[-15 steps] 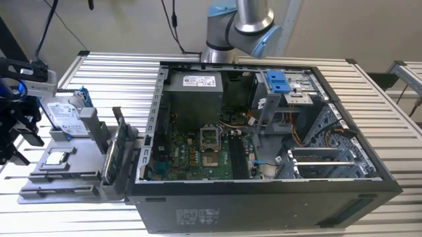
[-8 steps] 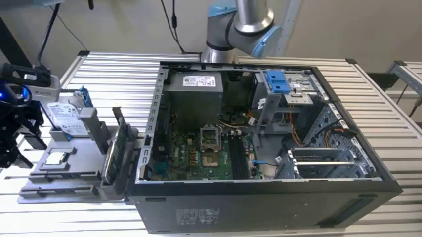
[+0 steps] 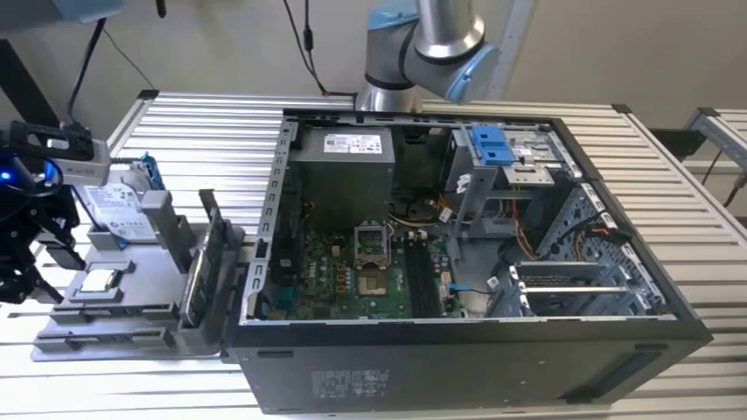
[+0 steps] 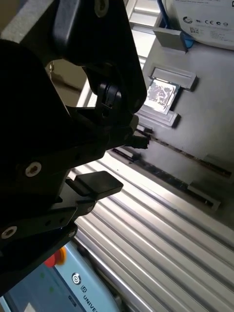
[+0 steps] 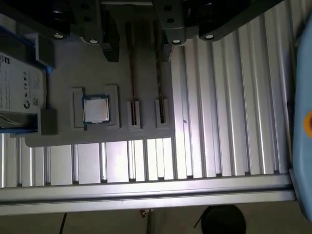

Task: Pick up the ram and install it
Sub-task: 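Pick up the ram and move it above insertion slot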

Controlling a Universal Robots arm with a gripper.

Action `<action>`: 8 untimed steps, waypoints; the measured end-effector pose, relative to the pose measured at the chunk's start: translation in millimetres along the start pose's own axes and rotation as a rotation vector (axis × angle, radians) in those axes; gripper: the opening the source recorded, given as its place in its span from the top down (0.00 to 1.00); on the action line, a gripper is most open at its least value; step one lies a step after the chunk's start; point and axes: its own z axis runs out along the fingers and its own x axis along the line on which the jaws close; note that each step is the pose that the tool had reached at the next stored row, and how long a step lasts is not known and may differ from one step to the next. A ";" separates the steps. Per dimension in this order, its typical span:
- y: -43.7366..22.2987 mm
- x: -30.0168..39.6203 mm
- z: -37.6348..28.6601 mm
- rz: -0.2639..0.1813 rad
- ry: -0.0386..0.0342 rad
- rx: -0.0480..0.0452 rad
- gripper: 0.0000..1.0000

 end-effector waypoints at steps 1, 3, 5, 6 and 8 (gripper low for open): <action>0.0 0.3 1.1 -0.004 0.0000 0.0001 0.52; 0.0 0.5 3.4 -0.012 0.0000 0.0001 0.52; -0.2 1.2 5.1 -0.018 0.0000 -0.0002 0.52; -0.2 1.7 5.6 -0.021 0.0000 -0.0003 0.52; -0.2 2.5 7.1 -0.025 0.0000 -0.0002 0.52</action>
